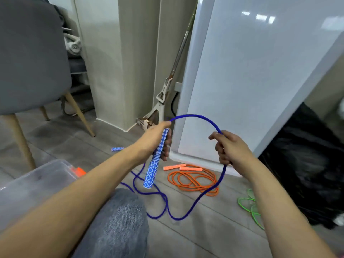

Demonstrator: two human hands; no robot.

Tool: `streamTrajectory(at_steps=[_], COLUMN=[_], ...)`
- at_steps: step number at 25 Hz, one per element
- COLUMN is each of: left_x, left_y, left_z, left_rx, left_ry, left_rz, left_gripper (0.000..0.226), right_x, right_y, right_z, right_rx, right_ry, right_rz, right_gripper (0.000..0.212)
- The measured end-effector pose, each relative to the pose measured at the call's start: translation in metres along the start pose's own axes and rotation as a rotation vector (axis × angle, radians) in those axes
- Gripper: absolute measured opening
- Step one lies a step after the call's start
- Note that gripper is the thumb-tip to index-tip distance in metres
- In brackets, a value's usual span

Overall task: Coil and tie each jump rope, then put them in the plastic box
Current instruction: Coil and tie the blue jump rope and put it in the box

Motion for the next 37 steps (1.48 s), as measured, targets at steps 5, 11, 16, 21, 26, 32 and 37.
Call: streamTrajectory(at_steps=[5,11,16,21,26,32,37], left_x=[-0.024,-0.019,0.000,0.007,0.008,0.012,0.007], left_y=[0.003,-0.003,-0.028,-0.032,-0.028,-0.044,-0.057], left_z=[-0.055,-0.096,-0.073,-0.060,-0.099,-0.100,-0.065], left_rx=[0.207,0.389,0.214,0.326,0.451,0.374,0.003], left_ry=[-0.154,-0.143,-0.186,-0.298,-0.181,-0.133,-0.231], left_rz=[-0.083,-0.104,-0.049,0.056,0.083,0.014,-0.072], left_gripper=[0.034,0.030,0.032,0.038,0.024,0.025,0.027], right_x=[0.020,0.017,-0.005,-0.010,-0.008,-0.006,-0.014], right_y=[0.023,0.028,0.027,0.023,0.019,0.023,0.027], right_z=[0.038,0.038,0.039,0.080,0.077,0.084,0.095], right_rx=[-0.169,-0.208,-0.036,-0.379,-0.452,-0.594,-0.624], right_ry=[0.007,0.058,0.344,0.428,0.408,0.454,0.565], right_rz=[0.179,0.257,0.249,0.287,0.332,0.343,0.235], right_gripper=[0.035,0.025,0.017,0.017,0.020,0.015,0.018])
Point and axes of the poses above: each hand's wrist, its own y-axis away from the middle knuckle, its own z-axis out of the back of the hand, x = y × z, the point moved 5 cm from there along -y, towards the middle knuckle, and after that the axes turned 3 degrees about x, right-handed, at the moved point
